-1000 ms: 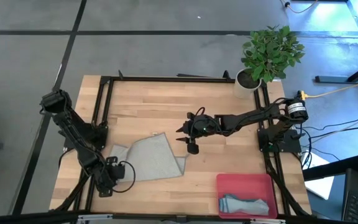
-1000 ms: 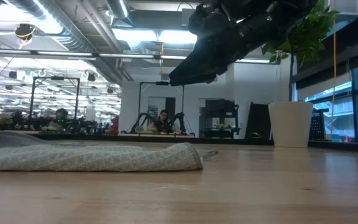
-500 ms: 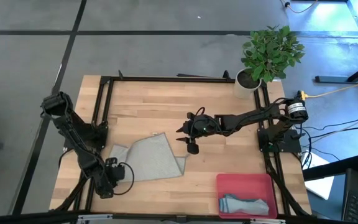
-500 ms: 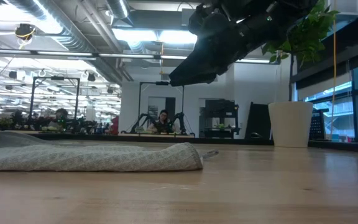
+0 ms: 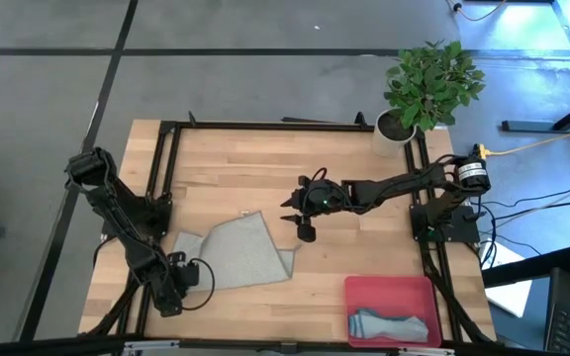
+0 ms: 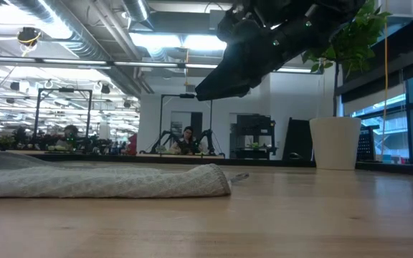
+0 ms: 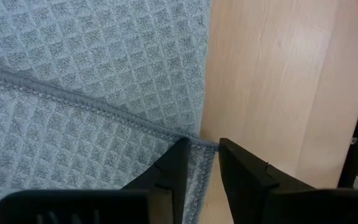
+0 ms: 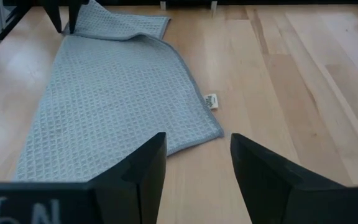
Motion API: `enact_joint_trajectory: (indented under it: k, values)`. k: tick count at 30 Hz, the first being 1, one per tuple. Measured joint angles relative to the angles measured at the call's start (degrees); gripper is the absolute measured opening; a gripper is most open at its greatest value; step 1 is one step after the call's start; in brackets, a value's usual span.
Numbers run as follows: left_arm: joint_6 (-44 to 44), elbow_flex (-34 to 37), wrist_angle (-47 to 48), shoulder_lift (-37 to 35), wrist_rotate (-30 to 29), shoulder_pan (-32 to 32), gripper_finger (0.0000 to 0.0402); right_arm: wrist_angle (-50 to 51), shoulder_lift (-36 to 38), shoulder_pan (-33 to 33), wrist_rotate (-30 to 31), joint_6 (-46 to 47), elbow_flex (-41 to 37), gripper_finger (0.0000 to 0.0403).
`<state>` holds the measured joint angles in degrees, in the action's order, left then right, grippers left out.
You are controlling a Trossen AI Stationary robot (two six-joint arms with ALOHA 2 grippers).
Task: Roll microfiber towels into tight, uniform cylinder then place into a basket
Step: Fold the gray towel
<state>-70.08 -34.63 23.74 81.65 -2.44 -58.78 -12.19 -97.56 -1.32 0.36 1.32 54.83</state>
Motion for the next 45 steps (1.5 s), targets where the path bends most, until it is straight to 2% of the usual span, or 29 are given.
enact_joint_trajectory:
  k: [6,10,24,36,45]
  values:
    - [0.1,0.1,-0.1,0.1,0.1,0.0,0.0052,0.0,0.0,0.0,0.0,-0.1,0.0,0.0180]
    - [-0.6,0.1,-0.4,0.1,0.2,0.0,0.0046,0.0,0.0,0.0,0.0,-0.1,0.0,0.0180]
    - [-1.1,0.1,0.1,0.1,0.2,0.3,0.0093,0.0,0.0,0.0,0.0,-0.1,0.0,0.0180]
    - [16.4,0.0,6.9,0.0,0.6,7.9,0.0094,-0.1,0.0,0.0,0.0,-0.3,0.0,0.0180]
    - [19.3,0.1,6.9,0.0,-1.8,7.1,0.0094,-0.4,0.0,0.0,0.0,-0.3,0.0,0.0180]
